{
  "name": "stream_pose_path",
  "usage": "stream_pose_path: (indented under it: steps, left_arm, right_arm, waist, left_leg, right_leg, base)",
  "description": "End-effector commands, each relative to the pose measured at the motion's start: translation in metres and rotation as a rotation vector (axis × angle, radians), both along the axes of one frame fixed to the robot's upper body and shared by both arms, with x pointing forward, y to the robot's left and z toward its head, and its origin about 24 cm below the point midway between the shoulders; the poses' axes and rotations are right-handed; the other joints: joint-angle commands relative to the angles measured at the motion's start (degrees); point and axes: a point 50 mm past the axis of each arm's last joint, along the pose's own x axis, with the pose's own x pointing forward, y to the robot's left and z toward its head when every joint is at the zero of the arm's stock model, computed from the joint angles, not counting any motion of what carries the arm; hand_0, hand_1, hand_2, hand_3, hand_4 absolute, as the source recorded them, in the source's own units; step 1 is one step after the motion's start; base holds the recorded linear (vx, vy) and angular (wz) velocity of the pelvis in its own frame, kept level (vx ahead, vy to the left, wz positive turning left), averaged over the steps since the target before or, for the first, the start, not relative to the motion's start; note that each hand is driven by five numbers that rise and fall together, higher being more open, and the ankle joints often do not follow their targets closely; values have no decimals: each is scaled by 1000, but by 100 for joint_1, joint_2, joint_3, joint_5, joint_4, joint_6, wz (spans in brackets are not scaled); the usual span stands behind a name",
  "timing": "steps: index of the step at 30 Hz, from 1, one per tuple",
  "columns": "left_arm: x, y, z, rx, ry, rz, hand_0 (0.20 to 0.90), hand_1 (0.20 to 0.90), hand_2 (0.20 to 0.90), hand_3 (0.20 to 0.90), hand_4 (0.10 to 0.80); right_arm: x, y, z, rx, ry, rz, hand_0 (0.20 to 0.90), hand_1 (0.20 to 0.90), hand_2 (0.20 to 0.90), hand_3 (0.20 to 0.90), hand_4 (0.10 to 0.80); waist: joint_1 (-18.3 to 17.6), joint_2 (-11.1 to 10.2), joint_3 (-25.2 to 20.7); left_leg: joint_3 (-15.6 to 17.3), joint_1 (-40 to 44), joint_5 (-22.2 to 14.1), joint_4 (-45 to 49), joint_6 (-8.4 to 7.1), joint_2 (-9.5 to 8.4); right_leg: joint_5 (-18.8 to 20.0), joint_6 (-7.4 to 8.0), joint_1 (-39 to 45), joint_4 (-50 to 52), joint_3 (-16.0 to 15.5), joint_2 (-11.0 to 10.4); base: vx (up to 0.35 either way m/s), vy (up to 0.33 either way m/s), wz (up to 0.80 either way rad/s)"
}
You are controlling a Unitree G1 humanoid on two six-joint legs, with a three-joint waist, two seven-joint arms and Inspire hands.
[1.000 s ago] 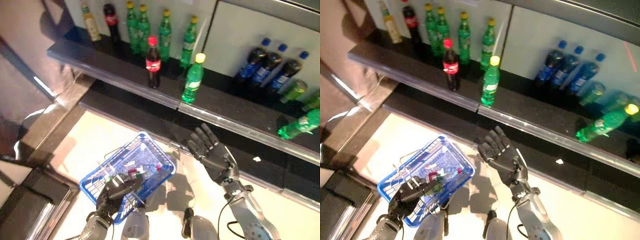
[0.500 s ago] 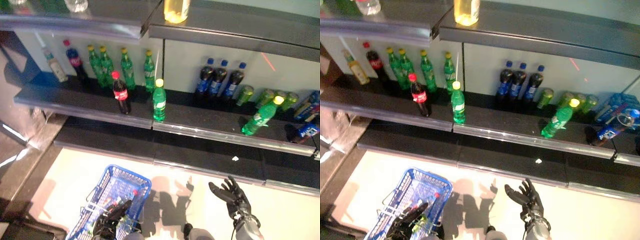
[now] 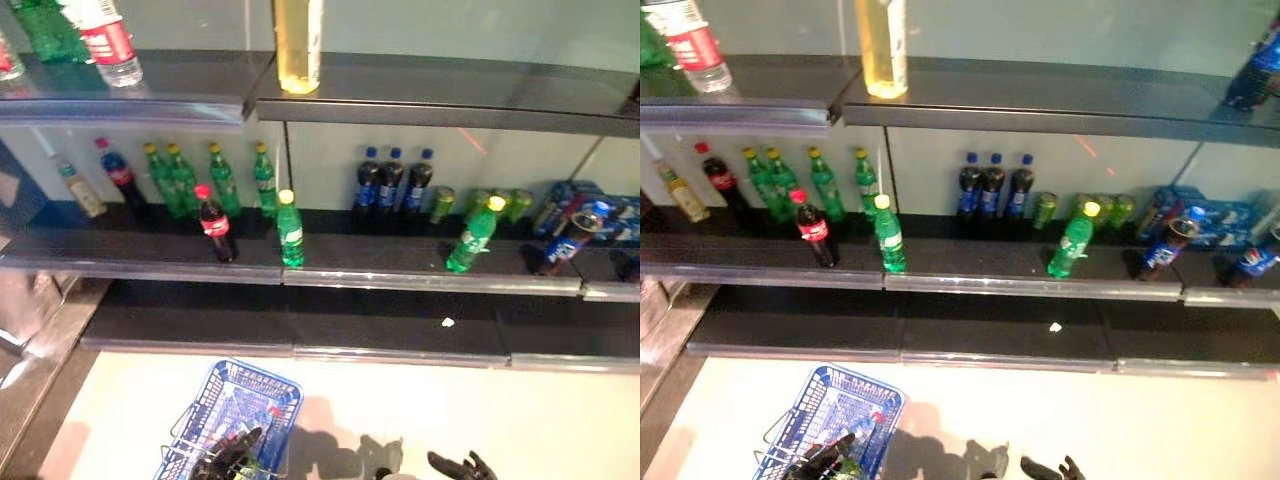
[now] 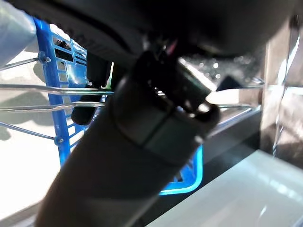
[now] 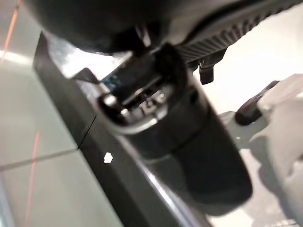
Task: Pick up the drink and place into the basket.
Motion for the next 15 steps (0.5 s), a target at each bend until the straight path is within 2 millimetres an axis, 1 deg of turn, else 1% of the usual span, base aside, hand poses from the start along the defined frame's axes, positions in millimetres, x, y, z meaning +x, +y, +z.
stream_pose_path:
  steps: [1,2,3,4,5,6,7,8,9,10,11,12,13,14,15]
  left_arm:
    - [17,39,20,198,-129,-71,300,300,300,200,100]
    - [13,42,20,202,-119,-44,300,300,300,200,100]
    - [10,44,20,205,-114,-21,300,300,300,200,100]
    - [8,45,20,206,-113,-9,300,300,300,200,100]
    - [3,47,20,204,-114,25,300,300,300,200,100]
    - [3,47,20,202,-114,34,300,300,300,200,100]
    - [3,46,18,203,-102,36,300,300,300,200,100]
    - [3,44,17,208,-86,37,300,300,300,200,100]
    - [3,43,16,211,-74,42,300,300,300,200,100]
    - [3,43,16,213,-67,45,300,300,300,200,100]
    - [4,42,15,215,-54,37,300,300,300,200,100]
    - [4,41,15,217,-46,39,300,300,300,200,100]
    - [4,41,14,218,-43,43,300,300,300,200,100]
    - [2,40,13,216,-36,63,300,300,300,200,100]
    - [1,40,13,213,-33,94,300,300,300,200,100]
  right_arm:
    - [16,-12,6,-55,-67,23,900,900,900,900,800]
    - [14,-12,5,-63,-48,62,900,900,900,900,800]
    - [14,-12,4,-75,-32,108,900,900,900,900,800]
    - [14,-13,4,-84,-24,134,900,900,900,900,800]
    - [15,-13,3,-94,-9,184,900,900,900,900,800]
    - [13,-15,3,-99,4,190,900,900,900,900,800]
    - [9,-16,1,-100,34,205,900,900,900,900,800]
    - [7,-15,-1,-87,51,222,900,900,900,900,800]
    - [6,-14,-2,-71,64,234,900,900,900,900,800]
    - [6,-13,-2,-69,67,241,900,900,900,900,800]
    - [7,-13,-2,-71,73,265,900,900,900,900,800]
    - [10,-13,-2,-68,76,287,900,900,900,900,800]
    - [11,-12,-3,-60,80,294,900,900,900,900,800]
    - [11,-10,-4,-33,99,304,900,900,900,900,800]
    - [10,-8,-5,-16,116,319,900,900,900,900,800]
  waist:
    - [-67,-18,151]
    - [-2,4,158]
    - [63,8,178]
    - [103,9,186]
    - [174,49,216]
    - [185,71,220]
    - [192,43,216]
    - [210,27,213]
    - [200,10,212]
    - [193,-2,214]
    - [192,-43,203]
    - [197,-82,191]
    - [197,-104,187]
    - [222,-142,171]
    - [279,-179,168]
  left_leg:
    - [-86,33,-667,459,231,-196]
    - [84,130,-749,439,176,-143]
    - [264,159,-731,431,166,-95]
    - [366,170,-716,419,168,-69]
    - [493,108,-641,451,210,41]
    - [512,55,-584,470,190,118]
    - [484,-22,-531,482,148,173]
    - [426,-67,-479,503,94,237]
    - [326,-101,-428,512,43,305]
    - [273,-116,-403,524,11,347]
    - [158,-149,-341,560,-75,458]
    - [115,-155,-304,585,-148,570]
    - [88,-167,-291,616,-187,636]
    - [-82,-212,-160,725,-269,769]
    - [-309,-307,-68,922,-314,842]
  right_leg:
    - [894,482,-373,120,-587,-558]
    - [885,579,-378,279,-958,-670]
    - [885,593,-429,477,-1255,-719]
    - [861,595,-474,617,-1421,-736]
    - [502,492,-539,1016,-1607,-605]
    - [249,358,-518,987,-1620,-449]
    - [155,207,-436,783,-1614,-293]
    - [112,103,-363,667,-1609,-162]
    - [22,-3,-314,598,-1471,38]
    - [-21,-54,-288,569,-1401,130]
    - [-95,-149,-234,514,-1306,305]
    - [-154,-216,-205,483,-1276,434]
    - [-181,-257,-184,455,-1230,497]
    - [-215,-320,-151,401,-1127,633]
    - [-235,-373,-106,340,-1028,719]
  base:
    - [-6,-87,-82]
    - [-57,-106,-101]
    - [-91,-119,-112]
    - [-230,-200,-116]
    - [-219,-256,-115]
    - [-214,-426,-124]
    - [-111,-501,-103]
    - [-71,-549,-73]
    - [-30,-415,-60]
    - [-25,-483,-65]
    - [-16,-471,-65]
    - [-12,-495,-43]
    - [15,-447,-35]
    - [35,-484,-38]
    - [-4,-551,-54]
